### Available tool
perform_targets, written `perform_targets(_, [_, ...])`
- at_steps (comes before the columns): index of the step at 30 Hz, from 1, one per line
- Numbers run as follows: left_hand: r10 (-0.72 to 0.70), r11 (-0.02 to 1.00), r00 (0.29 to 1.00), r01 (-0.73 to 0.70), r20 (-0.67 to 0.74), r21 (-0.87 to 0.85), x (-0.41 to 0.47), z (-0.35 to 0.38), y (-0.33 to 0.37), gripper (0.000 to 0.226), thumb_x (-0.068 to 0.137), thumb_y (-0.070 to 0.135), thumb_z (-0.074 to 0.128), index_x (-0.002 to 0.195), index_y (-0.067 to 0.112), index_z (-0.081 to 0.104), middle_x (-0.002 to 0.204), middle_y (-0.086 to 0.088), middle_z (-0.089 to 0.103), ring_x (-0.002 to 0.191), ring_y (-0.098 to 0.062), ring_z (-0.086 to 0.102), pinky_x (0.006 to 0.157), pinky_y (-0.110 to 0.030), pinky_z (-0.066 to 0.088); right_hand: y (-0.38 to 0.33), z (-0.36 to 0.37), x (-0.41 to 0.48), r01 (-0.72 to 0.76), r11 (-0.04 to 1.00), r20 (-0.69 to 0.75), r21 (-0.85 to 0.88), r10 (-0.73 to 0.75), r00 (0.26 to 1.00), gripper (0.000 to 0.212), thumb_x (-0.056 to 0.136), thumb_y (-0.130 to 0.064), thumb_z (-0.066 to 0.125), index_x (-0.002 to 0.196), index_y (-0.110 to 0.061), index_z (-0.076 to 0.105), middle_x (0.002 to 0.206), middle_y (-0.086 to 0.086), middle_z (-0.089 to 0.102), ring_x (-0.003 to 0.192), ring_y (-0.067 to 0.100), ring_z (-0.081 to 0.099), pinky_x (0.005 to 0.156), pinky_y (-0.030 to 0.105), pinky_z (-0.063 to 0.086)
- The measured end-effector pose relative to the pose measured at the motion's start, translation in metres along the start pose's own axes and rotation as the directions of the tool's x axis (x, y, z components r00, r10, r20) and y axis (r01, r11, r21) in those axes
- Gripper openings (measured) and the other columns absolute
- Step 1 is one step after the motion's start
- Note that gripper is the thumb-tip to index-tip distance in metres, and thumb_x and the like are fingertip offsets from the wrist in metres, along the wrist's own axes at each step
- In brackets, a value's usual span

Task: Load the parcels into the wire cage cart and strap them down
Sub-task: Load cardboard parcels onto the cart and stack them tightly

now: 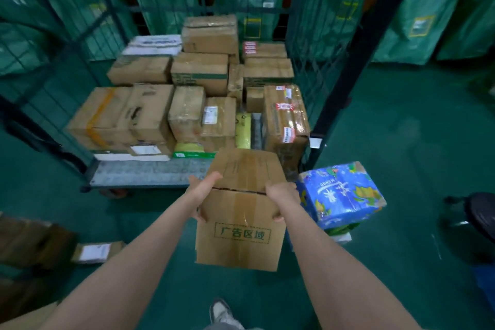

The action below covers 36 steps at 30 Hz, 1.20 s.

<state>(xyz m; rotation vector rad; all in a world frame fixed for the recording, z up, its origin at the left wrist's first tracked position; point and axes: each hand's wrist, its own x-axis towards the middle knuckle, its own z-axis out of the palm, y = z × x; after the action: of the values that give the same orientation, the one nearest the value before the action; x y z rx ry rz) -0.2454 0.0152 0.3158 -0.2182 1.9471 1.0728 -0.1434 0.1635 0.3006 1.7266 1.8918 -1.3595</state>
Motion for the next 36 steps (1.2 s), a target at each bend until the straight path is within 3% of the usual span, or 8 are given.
perform_targets(4, [0.054,0.993,0.997,-0.060,-0.059,-0.098,0.027,-0.014,0.027,0.069,0.089,0.042,0.055,0.141,0.016,0.018,0.139,-0.010,0.034,0.124,-0.038,0.039,0.092,-0.063,0.043,-0.040,0.011,0.023,0.045,0.999,-0.044,0.030,-0.043,0.998,0.076,0.094,-0.042,0.044,0.147,0.000,0.009,0.149,0.015,0.024,0.131,0.035,0.033,0.099,0.043,0.045])
perform_targets(9, [0.117,0.981,0.991,-0.126,-0.069,-0.146,0.068,-0.020,0.067,0.049,0.091,0.038,0.053,0.124,0.014,0.026,0.118,-0.005,0.038,0.102,-0.027,0.041,0.089,-0.058,0.046,-0.087,0.013,0.057,0.091,0.994,-0.096,0.062,-0.085,0.992,0.073,0.091,-0.040,0.049,0.144,-0.001,0.016,0.147,0.015,0.027,0.130,0.035,0.034,0.099,0.045,0.045])
perform_targets(14, [0.081,0.963,0.991,-0.106,-0.106,-0.249,0.125,-0.020,0.119,0.065,0.089,0.038,0.056,0.138,0.014,0.021,0.135,-0.009,0.038,0.120,-0.034,0.044,0.092,-0.062,0.043,-0.144,0.010,0.110,0.116,0.985,-0.078,0.129,-0.107,0.991,0.075,0.088,-0.031,0.053,0.147,-0.007,0.013,0.148,0.012,0.028,0.128,0.036,0.037,0.100,0.047,0.044])
perform_targets(20, [0.080,0.960,0.984,-0.119,-0.158,-0.253,0.196,-0.019,0.182,0.056,0.092,0.034,0.054,0.135,0.011,0.026,0.132,-0.009,0.040,0.118,-0.032,0.045,0.094,-0.054,0.043,-0.203,0.008,0.178,0.160,0.980,-0.057,0.122,-0.154,0.986,0.072,0.088,-0.033,0.054,0.146,-0.008,0.019,0.145,0.013,0.034,0.124,0.033,0.043,0.101,0.045,0.044])
perform_targets(26, [0.120,0.967,0.982,-0.149,-0.148,-0.207,0.264,-0.008,0.243,0.045,0.090,0.036,0.055,0.120,0.011,0.033,0.115,-0.008,0.047,0.102,-0.027,0.049,0.088,-0.044,0.044,-0.253,-0.003,0.238,0.115,0.979,-0.110,0.167,-0.097,0.989,0.077,0.090,-0.038,0.058,0.148,-0.006,0.018,0.144,0.015,0.039,0.126,0.035,0.045,0.102,0.043,0.043])
perform_targets(30, [0.122,0.964,0.987,-0.143,-0.105,-0.225,0.307,0.001,0.265,0.028,0.093,0.027,0.053,0.106,0.013,0.032,0.102,-0.005,0.045,0.093,-0.022,0.048,0.077,-0.036,0.042,-0.282,-0.010,0.274,0.118,0.985,-0.166,0.129,-0.096,0.981,0.072,0.091,-0.033,0.058,0.146,-0.007,0.020,0.137,0.014,0.047,0.121,0.034,0.049,0.097,0.037,0.043])
perform_targets(33, [0.115,0.974,0.991,-0.126,-0.070,-0.188,0.345,0.002,0.273,0.033,0.089,0.026,0.059,0.105,0.011,0.034,0.105,-0.008,0.052,0.094,-0.025,0.054,0.068,-0.034,0.045,-0.304,-0.007,0.298,0.120,0.991,-0.235,0.059,-0.103,0.967,0.068,0.093,-0.026,0.057,0.145,-0.006,0.019,0.130,0.016,0.053,0.115,0.035,0.054,0.092,0.036,0.046])
perform_targets(36, [0.089,0.990,0.995,-0.092,-0.034,-0.107,0.377,0.000,0.272,0.044,0.081,0.026,0.068,0.111,0.004,0.045,0.108,-0.011,0.060,0.096,-0.026,0.059,0.076,-0.036,0.047,-0.309,0.007,0.318,0.072,0.996,-0.209,0.051,-0.060,0.976,0.070,0.092,-0.023,0.058,0.148,-0.009,0.018,0.136,0.016,0.050,0.122,0.035,0.050,0.101,0.041,0.040])
